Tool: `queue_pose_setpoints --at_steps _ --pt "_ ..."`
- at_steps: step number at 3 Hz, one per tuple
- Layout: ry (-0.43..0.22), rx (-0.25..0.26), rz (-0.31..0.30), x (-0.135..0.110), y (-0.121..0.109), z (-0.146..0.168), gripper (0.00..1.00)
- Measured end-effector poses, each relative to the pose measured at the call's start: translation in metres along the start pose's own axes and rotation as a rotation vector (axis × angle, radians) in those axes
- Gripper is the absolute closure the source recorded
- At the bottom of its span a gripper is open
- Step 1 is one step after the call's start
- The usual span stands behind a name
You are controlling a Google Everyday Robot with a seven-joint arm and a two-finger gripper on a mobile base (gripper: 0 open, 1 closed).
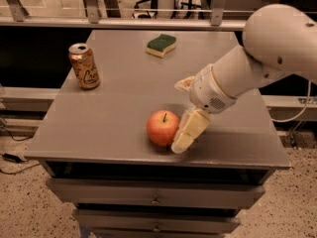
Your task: Pick apple
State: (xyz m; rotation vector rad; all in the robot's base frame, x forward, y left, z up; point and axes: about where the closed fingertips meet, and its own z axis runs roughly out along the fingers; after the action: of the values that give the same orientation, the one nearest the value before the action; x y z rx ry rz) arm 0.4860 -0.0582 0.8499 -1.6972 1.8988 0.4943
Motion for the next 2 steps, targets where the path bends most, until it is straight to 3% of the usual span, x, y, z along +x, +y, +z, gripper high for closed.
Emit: queue_pose_setpoints --at_steps 2 --pt "-0.045 -0.051 0.013 -0.02 0.014 0.024 0.0"
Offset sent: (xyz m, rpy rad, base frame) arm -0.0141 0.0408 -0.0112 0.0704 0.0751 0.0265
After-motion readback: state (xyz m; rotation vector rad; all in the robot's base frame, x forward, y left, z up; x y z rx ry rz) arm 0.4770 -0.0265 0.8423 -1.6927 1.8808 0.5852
